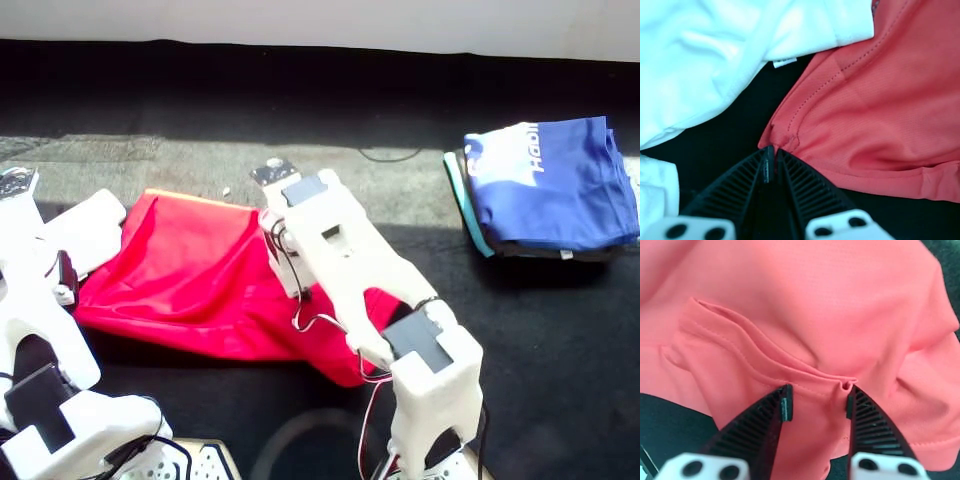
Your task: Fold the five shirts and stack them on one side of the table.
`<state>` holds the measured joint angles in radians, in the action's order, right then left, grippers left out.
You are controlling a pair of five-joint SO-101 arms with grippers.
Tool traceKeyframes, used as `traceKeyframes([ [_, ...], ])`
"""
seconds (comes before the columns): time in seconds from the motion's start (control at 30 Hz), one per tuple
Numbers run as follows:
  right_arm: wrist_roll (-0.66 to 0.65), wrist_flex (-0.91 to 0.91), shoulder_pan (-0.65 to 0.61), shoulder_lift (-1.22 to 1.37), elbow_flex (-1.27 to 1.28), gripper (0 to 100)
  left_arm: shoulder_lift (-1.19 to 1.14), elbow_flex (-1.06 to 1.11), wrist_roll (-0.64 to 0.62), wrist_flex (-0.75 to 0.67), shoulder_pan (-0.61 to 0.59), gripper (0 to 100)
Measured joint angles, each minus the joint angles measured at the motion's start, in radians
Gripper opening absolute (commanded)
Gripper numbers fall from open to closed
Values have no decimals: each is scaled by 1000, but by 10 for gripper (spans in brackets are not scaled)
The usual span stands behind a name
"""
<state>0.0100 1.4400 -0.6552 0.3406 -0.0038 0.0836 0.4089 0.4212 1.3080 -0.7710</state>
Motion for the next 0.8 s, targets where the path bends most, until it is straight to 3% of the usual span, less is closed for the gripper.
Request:
traceKeyframes([
  [0.1, 0, -32, 0, 0, 58, 0, 0, 0, 0, 0, 0, 9],
  [0.8, -64, 152, 124, 0, -172, 29, 0, 0, 0, 0, 0, 9],
])
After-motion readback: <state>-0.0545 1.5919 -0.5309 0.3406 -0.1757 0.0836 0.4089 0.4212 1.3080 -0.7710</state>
